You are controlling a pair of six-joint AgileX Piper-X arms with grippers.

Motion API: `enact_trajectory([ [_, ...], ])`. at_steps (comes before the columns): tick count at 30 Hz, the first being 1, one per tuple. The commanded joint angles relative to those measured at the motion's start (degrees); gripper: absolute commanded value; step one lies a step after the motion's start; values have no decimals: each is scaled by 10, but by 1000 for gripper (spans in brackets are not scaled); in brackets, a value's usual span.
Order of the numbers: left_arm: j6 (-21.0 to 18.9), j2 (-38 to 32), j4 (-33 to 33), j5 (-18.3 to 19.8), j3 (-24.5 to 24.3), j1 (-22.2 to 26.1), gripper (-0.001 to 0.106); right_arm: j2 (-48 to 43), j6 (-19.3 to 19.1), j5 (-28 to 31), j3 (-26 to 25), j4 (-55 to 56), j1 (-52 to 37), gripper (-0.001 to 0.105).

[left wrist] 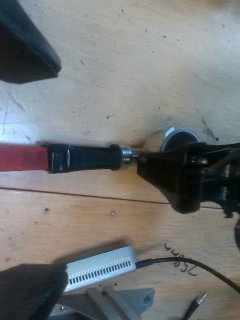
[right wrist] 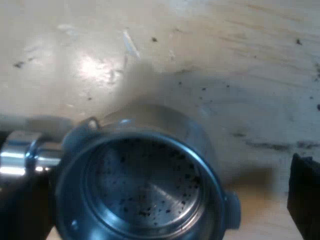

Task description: Put the handle in the coffee machine

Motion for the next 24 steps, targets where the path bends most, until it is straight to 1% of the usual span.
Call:
enact_trajectory([
  [1, -1, 0, -3, 0, -2, -2, 77, 9, -3, -1, 1, -3, 0, 98],
  [8, -1, 0, -3, 0, -2, -2, 77, 10, -3, -1, 1, -12, 0, 98],
  [16, -1, 0, -3, 0, -2, -2, 77, 10, -4, 23, 1, -12, 0, 97],
  [18, -1, 0, -3, 0, -2, -2, 77, 10, -3, 25, 1, -12, 0, 93],
  [20, -1, 0, -3, 0, -2, -2, 77, 10, -3, 25, 1, -12, 0, 78],
  [21, -1, 0, -3, 0, -2, -2, 77, 10, -3, 25, 1, -12, 0, 74],
  [23, -1, 0, -3, 0, -2, -2, 77, 10, -3, 25, 1, -12, 0, 61],
  [24, -1, 0, -3, 0, -2, -2, 77, 10, -3, 25, 1, -12, 0, 57],
])
